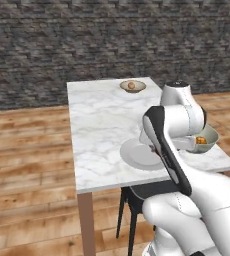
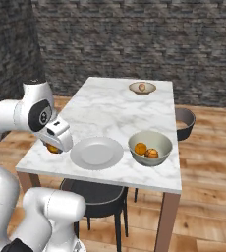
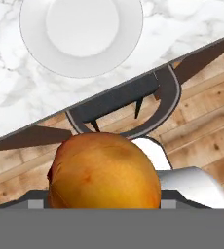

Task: Take the fruits from the plate on the dining counter and place two fruits in each bowl.

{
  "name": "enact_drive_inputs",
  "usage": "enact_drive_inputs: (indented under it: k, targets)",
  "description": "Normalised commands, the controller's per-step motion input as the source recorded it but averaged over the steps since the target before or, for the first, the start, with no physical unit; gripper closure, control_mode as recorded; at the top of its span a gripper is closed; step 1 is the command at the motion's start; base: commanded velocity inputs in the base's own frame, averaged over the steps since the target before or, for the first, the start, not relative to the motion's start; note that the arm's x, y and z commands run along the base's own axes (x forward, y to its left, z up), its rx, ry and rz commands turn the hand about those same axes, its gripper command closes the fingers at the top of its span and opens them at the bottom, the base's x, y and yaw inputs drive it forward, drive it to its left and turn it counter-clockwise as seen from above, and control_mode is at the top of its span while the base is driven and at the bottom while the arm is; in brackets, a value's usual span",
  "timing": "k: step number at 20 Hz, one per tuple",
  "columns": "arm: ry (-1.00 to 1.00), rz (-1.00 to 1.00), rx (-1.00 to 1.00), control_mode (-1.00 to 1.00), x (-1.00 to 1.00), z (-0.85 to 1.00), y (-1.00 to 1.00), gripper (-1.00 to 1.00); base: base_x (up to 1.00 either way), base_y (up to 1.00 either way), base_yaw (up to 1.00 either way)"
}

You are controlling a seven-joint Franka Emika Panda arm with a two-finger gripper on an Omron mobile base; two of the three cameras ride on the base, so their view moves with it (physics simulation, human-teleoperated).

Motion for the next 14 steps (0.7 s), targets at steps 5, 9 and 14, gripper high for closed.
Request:
enact_drive_inputs:
  k: [5,9,14]
  targets:
    - [0.12,0.04,-0.09,-1.00,-0.53,0.00,-0.26,1.00,0.00,0.00,0.00]
    - [0.00,0.08,0.00,-1.00,0.00,-0.03,-0.59,1.00,0.00,0.00,0.00]
    - [0.00,0.00,0.00,-1.00,0.00,0.00,-0.04,1.00,0.00,0.00,0.00]
